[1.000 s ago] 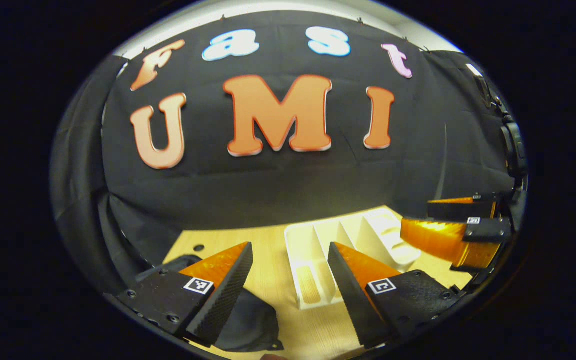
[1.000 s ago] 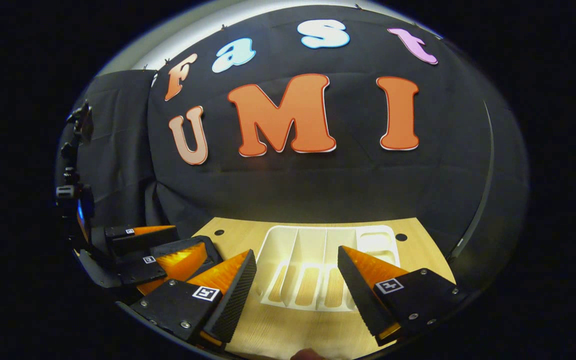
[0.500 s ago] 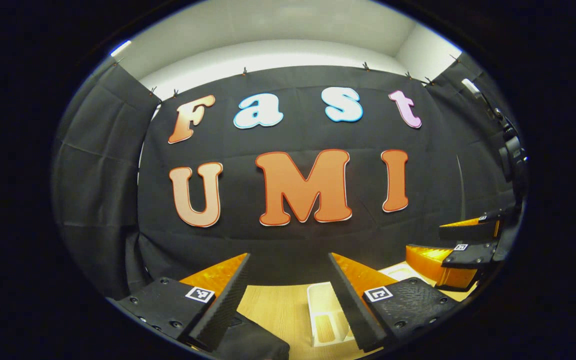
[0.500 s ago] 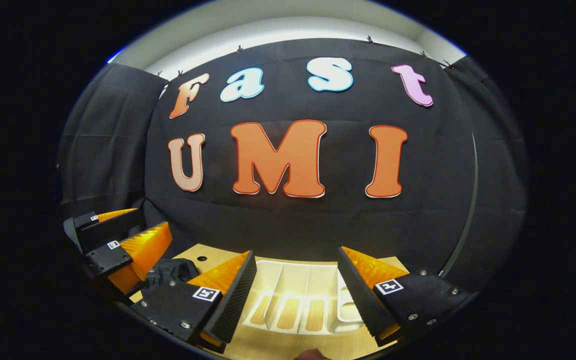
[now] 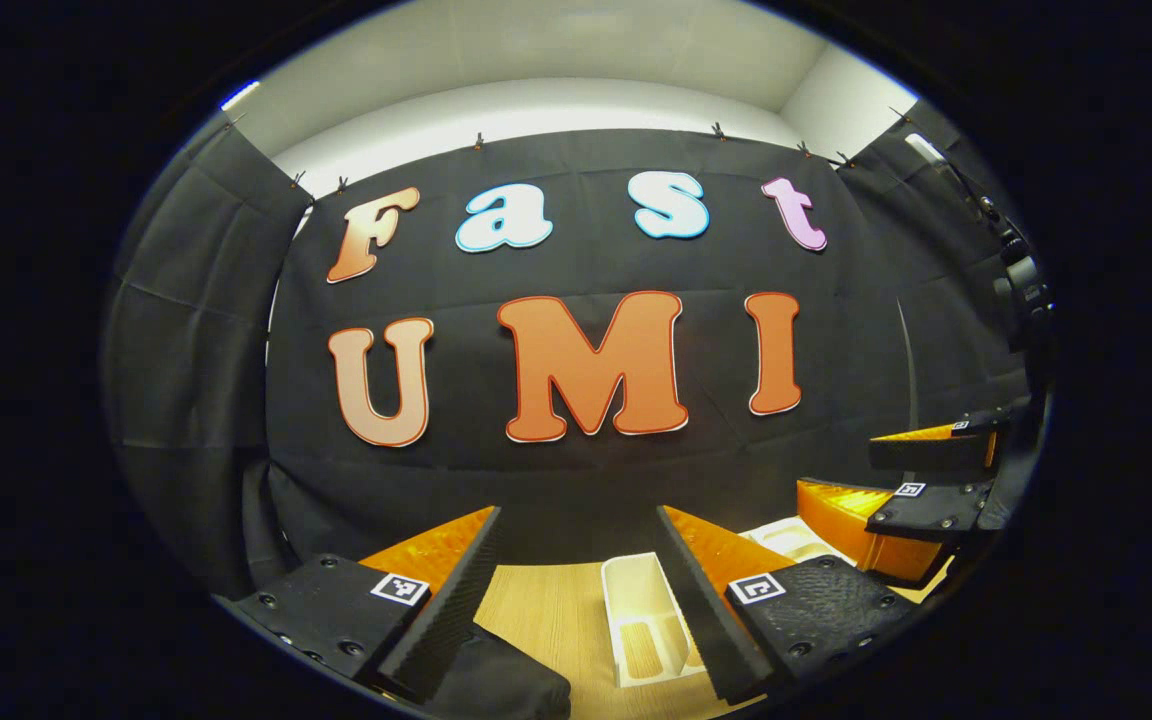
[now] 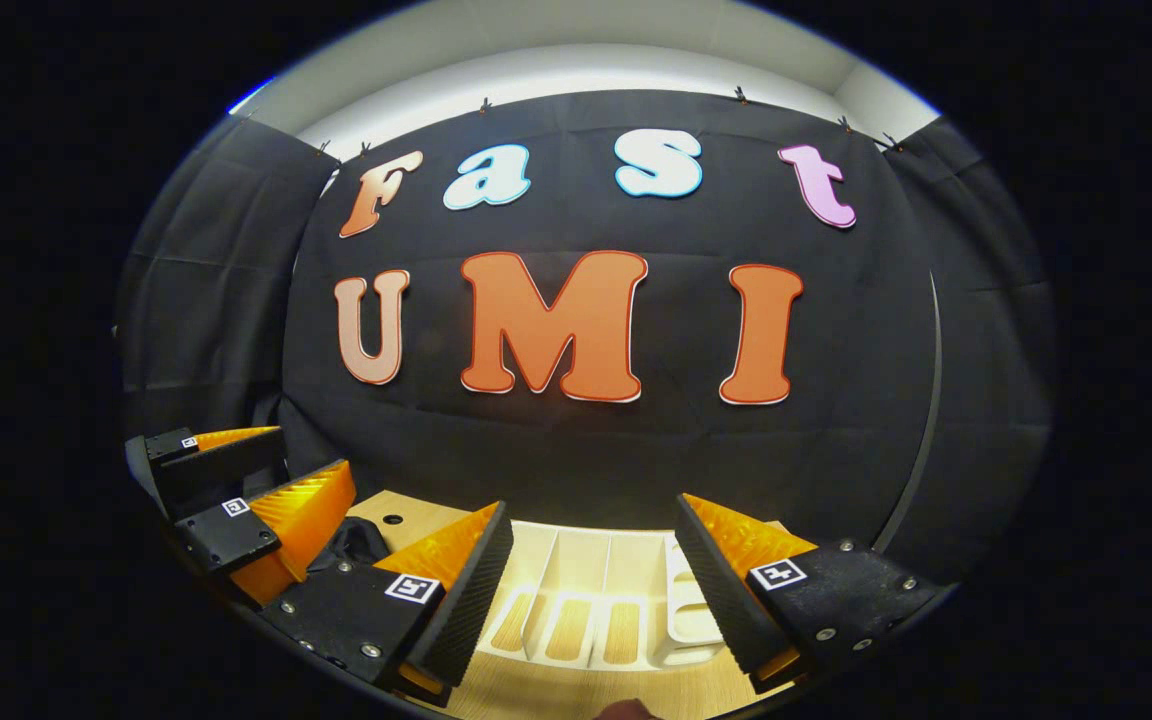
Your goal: Open the schoolbag, grab two books from the bookshelf and put them into the schoolbag.
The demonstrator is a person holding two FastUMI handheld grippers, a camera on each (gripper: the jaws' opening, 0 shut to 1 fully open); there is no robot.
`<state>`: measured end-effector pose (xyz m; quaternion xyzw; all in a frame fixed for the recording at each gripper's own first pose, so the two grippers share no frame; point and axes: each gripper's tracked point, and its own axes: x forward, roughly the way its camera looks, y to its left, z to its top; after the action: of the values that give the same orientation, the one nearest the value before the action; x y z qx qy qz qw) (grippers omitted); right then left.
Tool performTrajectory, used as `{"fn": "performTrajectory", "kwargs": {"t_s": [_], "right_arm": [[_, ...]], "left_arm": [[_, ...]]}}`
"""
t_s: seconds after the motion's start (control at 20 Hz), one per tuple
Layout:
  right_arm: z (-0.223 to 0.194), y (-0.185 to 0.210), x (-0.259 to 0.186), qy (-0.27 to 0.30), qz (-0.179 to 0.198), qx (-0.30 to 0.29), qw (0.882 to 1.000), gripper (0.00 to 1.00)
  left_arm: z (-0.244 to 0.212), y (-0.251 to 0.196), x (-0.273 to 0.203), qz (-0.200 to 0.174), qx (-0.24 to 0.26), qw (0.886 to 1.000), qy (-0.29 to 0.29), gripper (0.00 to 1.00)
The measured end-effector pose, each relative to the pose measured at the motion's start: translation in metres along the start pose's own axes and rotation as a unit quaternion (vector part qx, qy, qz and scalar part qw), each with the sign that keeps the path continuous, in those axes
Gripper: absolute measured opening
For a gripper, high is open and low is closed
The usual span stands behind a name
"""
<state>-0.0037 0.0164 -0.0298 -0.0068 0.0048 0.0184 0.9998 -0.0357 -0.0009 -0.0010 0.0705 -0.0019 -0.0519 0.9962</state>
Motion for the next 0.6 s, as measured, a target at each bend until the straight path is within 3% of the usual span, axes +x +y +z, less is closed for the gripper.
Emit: {"fn": "performTrajectory", "kwargs": {"t_s": [0.6], "right_arm": [[-0.0068,0.0082,-0.0027,0.002,-0.003,0.001,1.0,0.97]], "left_arm": [[-0.0002,-0.0018,-0.0031,0.006,0.003,1.0,-0.008,0.93]]}}
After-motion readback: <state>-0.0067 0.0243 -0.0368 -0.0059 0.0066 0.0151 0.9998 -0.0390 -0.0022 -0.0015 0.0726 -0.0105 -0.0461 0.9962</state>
